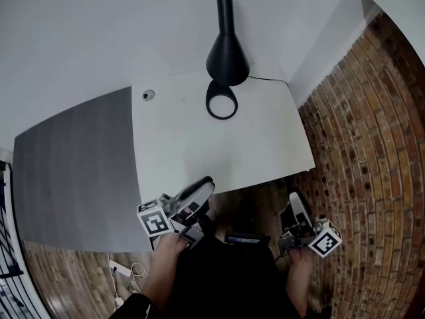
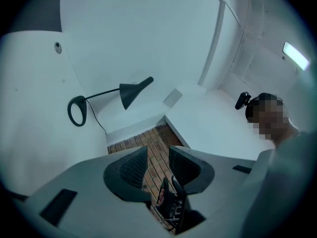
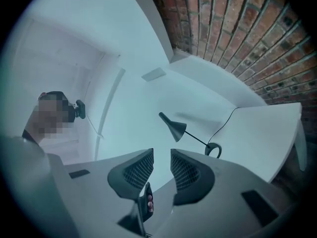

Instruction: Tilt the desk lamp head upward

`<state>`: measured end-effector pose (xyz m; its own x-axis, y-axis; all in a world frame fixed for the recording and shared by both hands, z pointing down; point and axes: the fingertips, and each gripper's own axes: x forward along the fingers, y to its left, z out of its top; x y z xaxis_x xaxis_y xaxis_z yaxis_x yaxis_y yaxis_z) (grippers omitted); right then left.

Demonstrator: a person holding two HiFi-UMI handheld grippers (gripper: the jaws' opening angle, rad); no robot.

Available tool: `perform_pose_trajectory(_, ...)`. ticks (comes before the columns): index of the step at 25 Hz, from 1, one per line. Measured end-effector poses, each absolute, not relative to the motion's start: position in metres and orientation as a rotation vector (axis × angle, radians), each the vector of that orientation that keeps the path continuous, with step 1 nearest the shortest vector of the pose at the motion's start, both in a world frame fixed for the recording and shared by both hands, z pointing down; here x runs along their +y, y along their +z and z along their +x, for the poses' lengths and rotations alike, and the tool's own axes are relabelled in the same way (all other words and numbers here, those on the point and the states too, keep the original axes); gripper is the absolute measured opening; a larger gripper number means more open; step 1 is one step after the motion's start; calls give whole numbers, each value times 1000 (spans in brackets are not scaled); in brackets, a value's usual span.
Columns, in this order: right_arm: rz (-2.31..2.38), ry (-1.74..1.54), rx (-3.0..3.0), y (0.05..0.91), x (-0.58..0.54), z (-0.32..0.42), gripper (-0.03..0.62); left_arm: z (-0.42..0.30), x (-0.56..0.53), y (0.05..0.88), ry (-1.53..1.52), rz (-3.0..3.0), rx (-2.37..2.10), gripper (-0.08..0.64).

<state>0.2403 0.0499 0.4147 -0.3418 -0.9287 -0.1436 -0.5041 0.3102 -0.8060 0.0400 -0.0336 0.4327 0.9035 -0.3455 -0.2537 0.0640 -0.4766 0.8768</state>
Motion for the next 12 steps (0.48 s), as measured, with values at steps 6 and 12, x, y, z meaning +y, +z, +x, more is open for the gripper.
perform_pose_trajectory(6, -1081, -932, 2029, 413, -12, 269, 92, 53, -66, 426, -550, 2036, -390, 138)
perform_pose_trajectory(12, -931, -973, 2107, 407, -56, 297, 92, 77, -84, 414, -579, 2055, -533, 138)
